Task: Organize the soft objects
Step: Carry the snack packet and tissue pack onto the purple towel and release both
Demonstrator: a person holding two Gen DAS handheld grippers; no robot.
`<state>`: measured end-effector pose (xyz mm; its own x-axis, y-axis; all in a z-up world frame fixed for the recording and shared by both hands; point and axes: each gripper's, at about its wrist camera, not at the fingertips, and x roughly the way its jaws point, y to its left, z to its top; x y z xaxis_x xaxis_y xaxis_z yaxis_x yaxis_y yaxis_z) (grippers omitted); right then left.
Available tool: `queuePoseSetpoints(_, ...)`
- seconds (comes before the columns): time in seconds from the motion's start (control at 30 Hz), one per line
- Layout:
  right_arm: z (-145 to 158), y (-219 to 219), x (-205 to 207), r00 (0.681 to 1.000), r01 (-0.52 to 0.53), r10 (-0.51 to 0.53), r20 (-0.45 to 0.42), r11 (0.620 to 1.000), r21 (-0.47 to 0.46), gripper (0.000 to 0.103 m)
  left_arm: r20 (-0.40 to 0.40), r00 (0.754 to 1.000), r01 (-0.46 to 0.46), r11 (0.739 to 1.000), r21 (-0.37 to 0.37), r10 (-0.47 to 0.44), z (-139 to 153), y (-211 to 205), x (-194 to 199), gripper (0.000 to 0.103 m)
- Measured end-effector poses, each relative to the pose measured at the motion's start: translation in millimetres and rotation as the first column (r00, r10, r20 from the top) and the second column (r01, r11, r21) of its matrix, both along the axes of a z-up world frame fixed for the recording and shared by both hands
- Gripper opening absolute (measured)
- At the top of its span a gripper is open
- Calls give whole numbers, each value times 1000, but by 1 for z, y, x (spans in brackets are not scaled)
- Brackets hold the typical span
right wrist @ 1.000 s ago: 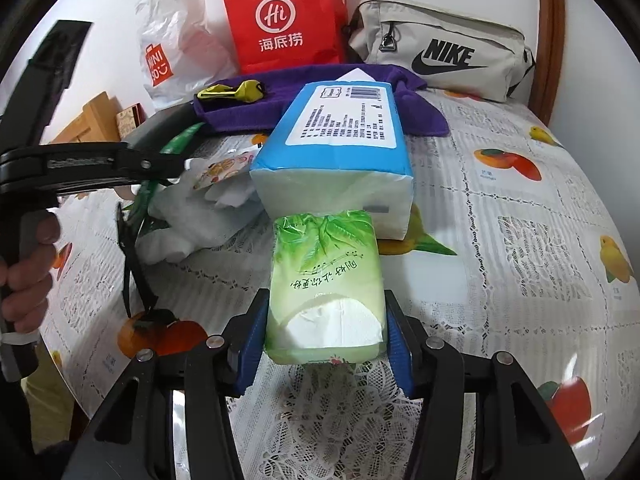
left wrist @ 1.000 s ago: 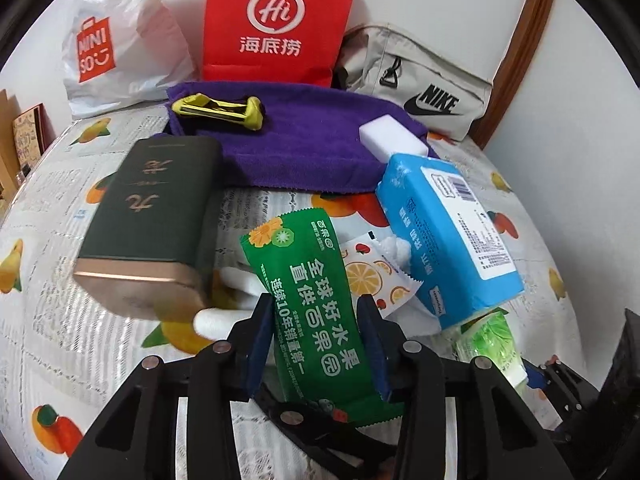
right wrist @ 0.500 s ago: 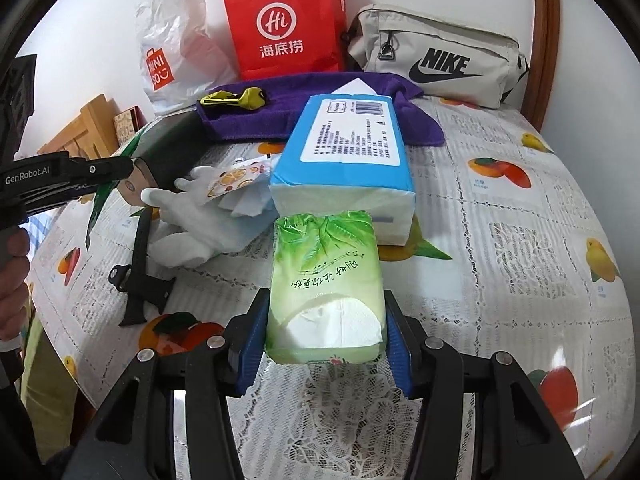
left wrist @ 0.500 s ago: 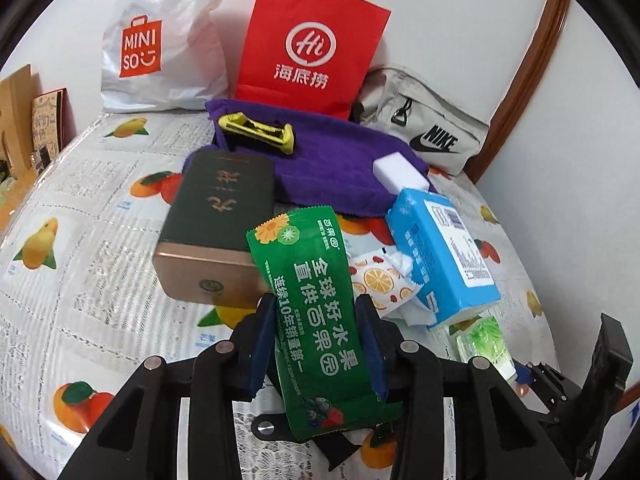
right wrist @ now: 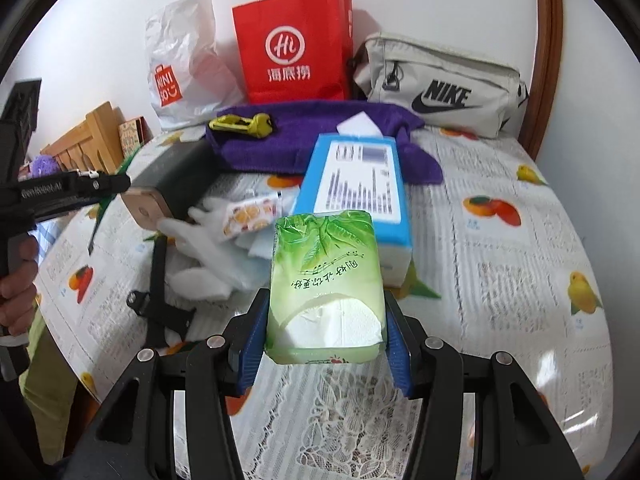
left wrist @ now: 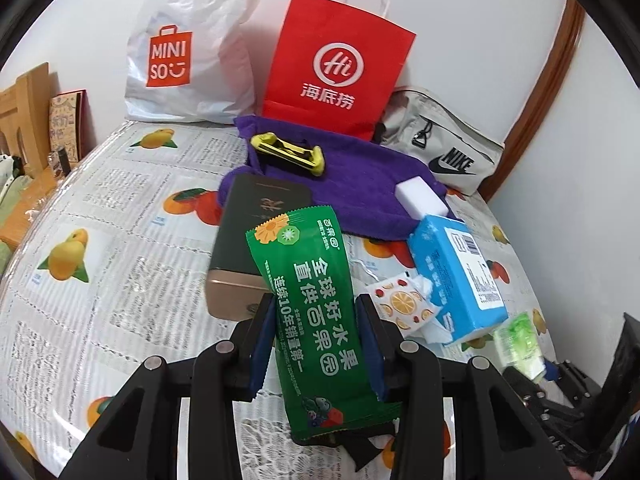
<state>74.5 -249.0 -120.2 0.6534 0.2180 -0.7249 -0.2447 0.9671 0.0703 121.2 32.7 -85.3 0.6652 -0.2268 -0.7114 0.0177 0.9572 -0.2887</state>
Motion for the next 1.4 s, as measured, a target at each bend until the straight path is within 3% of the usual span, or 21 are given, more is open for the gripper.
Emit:
queuePoseSetpoints(0.73,48,15,70,998,-24,22,51,999,32,52,-5,1000,-27,999,19,27,19,15,40,38)
queuePoseSetpoints(1.4,59,17,179,997,-6,4,74,1000,26,52,-35,999,-26,999,29,27,20,16,133,38)
